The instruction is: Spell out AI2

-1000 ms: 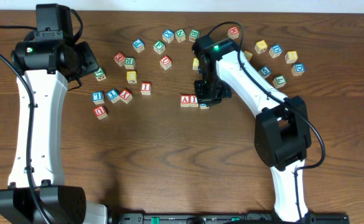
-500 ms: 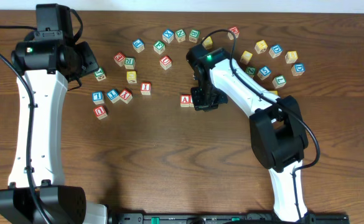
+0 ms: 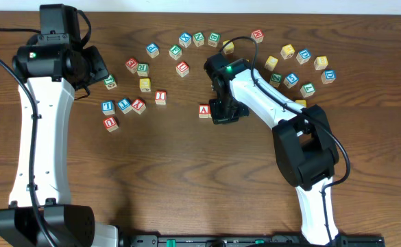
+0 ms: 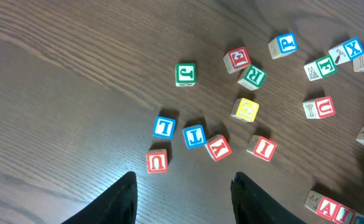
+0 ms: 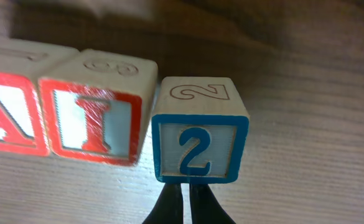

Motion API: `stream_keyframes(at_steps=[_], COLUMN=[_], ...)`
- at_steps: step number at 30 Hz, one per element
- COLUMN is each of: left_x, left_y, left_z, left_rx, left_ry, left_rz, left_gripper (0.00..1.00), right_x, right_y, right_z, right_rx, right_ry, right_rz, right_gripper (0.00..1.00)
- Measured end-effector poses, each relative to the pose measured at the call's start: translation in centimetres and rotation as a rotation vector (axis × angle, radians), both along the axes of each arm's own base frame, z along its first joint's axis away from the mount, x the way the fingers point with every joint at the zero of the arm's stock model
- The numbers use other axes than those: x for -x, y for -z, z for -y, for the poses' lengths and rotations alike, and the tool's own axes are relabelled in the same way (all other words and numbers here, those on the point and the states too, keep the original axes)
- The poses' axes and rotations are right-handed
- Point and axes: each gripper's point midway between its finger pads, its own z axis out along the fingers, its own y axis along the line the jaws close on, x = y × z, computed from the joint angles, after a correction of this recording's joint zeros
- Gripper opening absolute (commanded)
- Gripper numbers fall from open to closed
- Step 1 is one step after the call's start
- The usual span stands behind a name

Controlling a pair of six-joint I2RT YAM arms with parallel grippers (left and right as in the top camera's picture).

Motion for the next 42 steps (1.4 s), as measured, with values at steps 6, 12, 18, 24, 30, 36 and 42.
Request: stream_keyframes(at_steps=[6,12,18,24,30,36,42], left_x=[0.0,0.0,0.0,0.1,0.2,0.1,0.2], left_y=[0.0,0.0,0.0,0.1,0.3,3.0,7.4], left_z=[0.0,0.0,0.0,0.3,2.4,6.4,10.4], left_rx=[0.000,0.000,0.000,0.006,0.010,0.033,0.144], left_ry=[-0.001,-0.001,0.000,0.006,0.062,0.160,0.263], left_rz=[0.000,0.000,0.000,-0.006,-0.016,-0.041,-0.056], left_gripper=[0.48,0.48,0.48,0.48,0.48,0.33,0.13], right_x=[-0.2,-0.2,0.8,0.0,-1.9,-4.5,-5.2], right_y=[0.0,0.0,-0.5,-4.0,-11.1,-12.6,-8.0], right_z=[-0.5,-0.7,-0.2,-0.6,1.0,5.1,5.2], right_rx=[-0.009,-0.011,0.006,-0.022,-0.092,-0.125,-0.172], right_ry=[-0.006,-0.011,-0.011,-0.014,0.033,0.149,0.173], right_rz=[0.015,0.018,-0.029,0.021,0.185,0.235,0.198], right_gripper=[0.01,0.01,0.01,0.01,0.01,0.01,0.01])
